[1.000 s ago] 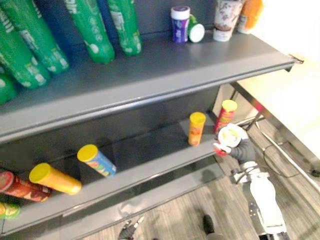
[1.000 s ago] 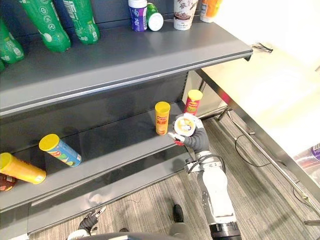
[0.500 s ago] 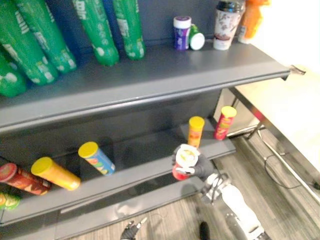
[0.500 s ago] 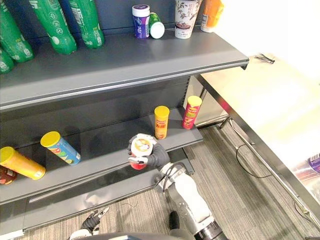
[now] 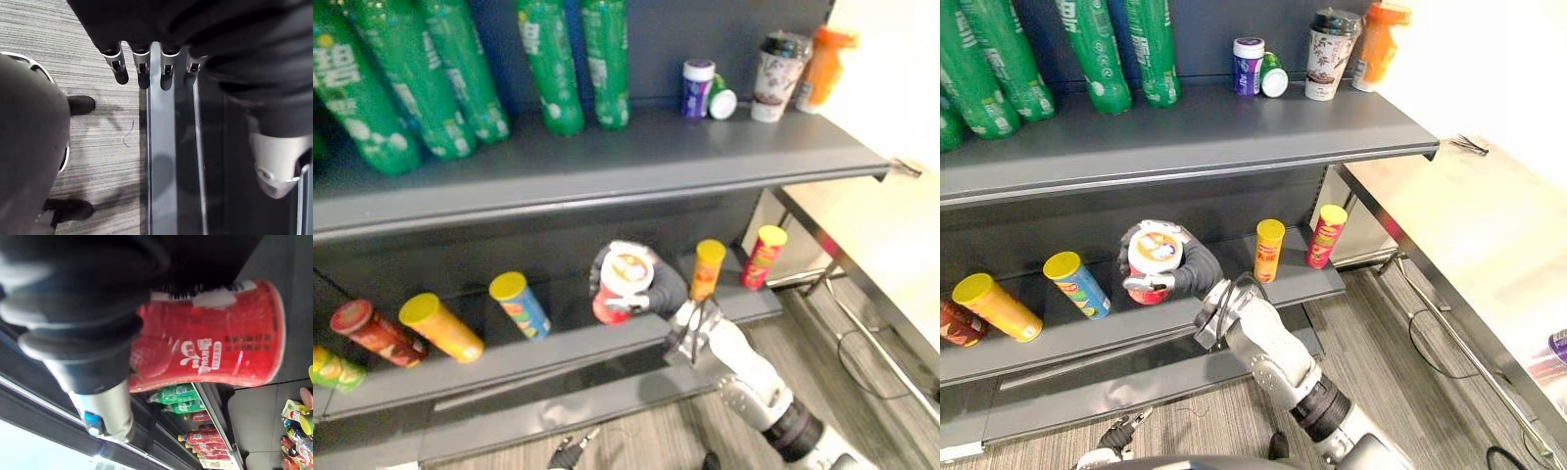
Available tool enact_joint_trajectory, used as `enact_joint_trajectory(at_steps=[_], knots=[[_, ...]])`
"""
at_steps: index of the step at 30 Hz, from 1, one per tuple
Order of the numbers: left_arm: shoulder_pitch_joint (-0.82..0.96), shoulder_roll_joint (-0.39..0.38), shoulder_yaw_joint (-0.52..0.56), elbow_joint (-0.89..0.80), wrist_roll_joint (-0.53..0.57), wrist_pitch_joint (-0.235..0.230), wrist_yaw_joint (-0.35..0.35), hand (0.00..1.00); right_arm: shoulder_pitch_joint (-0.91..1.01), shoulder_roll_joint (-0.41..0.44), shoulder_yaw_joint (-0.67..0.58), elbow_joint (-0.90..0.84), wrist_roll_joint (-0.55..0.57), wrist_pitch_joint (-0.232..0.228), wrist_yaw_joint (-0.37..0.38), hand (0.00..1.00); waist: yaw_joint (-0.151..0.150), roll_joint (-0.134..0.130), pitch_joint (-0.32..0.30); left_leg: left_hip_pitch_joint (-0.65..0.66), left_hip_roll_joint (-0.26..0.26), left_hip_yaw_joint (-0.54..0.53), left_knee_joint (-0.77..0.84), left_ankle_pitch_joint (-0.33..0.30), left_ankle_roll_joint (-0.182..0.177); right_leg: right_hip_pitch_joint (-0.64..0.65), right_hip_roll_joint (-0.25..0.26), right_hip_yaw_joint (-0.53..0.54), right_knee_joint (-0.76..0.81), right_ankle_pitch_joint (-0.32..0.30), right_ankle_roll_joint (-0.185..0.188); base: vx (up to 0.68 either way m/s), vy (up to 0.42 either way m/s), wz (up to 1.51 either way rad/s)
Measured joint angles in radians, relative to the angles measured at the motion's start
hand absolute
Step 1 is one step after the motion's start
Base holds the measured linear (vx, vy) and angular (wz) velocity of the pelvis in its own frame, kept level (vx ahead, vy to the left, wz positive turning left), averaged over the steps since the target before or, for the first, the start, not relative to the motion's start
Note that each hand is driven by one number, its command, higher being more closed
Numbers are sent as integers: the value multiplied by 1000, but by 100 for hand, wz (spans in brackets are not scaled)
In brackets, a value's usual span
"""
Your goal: Put the gum and the chips on the shelf.
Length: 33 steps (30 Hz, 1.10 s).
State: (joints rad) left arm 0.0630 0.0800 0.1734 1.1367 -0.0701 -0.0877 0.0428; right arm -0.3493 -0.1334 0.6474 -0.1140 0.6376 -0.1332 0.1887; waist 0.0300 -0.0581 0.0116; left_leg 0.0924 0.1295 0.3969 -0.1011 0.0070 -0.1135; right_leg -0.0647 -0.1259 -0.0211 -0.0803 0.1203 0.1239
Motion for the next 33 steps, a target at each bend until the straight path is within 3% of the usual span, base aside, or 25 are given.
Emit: enact_joint_trajectory(at_steps=[8, 13, 15, 20, 26, 33], knots=[[1, 2, -10, -5, -2, 11, 15, 0, -198, -5, -61, 12, -2, -1, -84, 100, 0, -2, -1, 13, 3, 7, -1, 10, -2, -1, 8, 7, 14, -5, -6, -18, -18, -3], [-7, 13, -65, -25, 3, 4, 31, 0, -301, -59, -143, 51, 0, -4, -130, 100, 1, -8, -5, 11, 7, 7, -1, 14, -11, -3, 14, 6, 13, -14, -9, 0, 0, 0], [0, 15, -65, -32, 0, 47, 27, 0, -350, -82, -168, 58, -1, -1, -138, 100, 1, -8, -5, 12, 12, 11, -1, 16, -11, -4, 17, 8, 13, -13, -9, 5, -17, -8], [9, 14, -26, -34, -10, 42, 19, 0, -553, -128, -251, 264, -9, 1, -184, 100, 7, -12, -6, 6, 25, 26, -1, 20, -17, -19, 32, 20, 9, -2, -18, 12, -24, -8], [10, 11, -8, -33, -35, 42, 18, 0, -673, -258, -254, 393, -8, 36, -185, 100, 9, -13, -6, -3, 39, 26, -1, 23, -22, -18, 48, 16, -11, 8, -26, 27, -19, -1], [9, 10, -9, -33, -38, 41, 5, 0, -724, -283, -285, 490, -8, 62, -185, 100, 8, -13, 0, -7, 45, 21, -1, 23, -24, -14, 52, 8, -22, 8, -26, 0, 0, 0]])
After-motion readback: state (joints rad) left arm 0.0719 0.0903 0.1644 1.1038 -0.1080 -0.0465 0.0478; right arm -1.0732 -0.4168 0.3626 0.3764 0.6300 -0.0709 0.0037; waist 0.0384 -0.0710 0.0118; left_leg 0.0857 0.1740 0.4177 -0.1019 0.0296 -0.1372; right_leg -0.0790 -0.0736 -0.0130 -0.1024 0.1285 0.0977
